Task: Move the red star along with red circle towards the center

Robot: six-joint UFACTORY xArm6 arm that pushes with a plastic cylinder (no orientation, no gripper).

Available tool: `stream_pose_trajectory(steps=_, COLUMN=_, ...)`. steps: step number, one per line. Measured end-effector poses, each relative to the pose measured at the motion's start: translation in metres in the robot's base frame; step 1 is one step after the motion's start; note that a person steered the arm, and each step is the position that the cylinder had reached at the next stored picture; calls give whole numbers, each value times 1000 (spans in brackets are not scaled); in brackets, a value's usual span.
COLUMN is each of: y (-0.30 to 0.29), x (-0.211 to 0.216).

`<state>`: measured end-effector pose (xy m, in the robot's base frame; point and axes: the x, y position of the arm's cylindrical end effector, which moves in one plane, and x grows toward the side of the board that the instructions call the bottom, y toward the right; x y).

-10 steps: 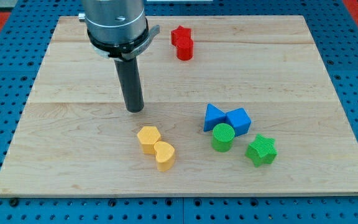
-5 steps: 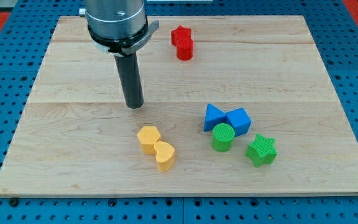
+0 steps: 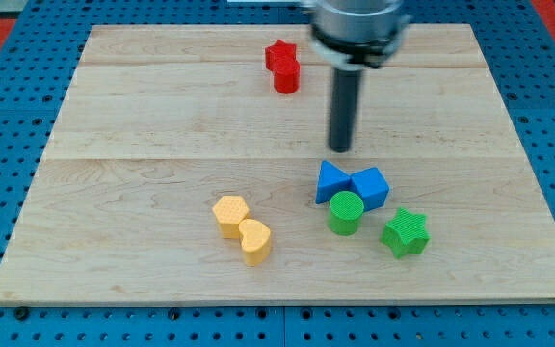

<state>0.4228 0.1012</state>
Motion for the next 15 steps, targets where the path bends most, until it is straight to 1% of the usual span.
stream_pose_trajectory(steps=1, y=13, x=-49)
stream_pose_trajectory(steps=3, y=-50, x=-166)
stream_pose_trajectory(steps=4, y=-53, x=-197)
stream_pose_trajectory(steps=5, y=-89, x=-215)
stream_pose_trajectory(steps=6, y=-112, x=-215)
stream_pose_trajectory(steps=7, y=-113, x=-182)
stream_pose_trajectory(steps=8, y=-93, x=-158)
stream_pose_trajectory(steps=9, y=-85, x=-119)
stream_pose_trajectory(steps=10, y=-94, x=-106)
stream_pose_trajectory(steps=11, y=-117, x=-139)
stream_pose_trajectory(steps=12, y=-98, x=-169)
stream_pose_trajectory(steps=13, y=-76, x=-122)
stream_pose_trajectory(steps=15, y=-67, x=-45)
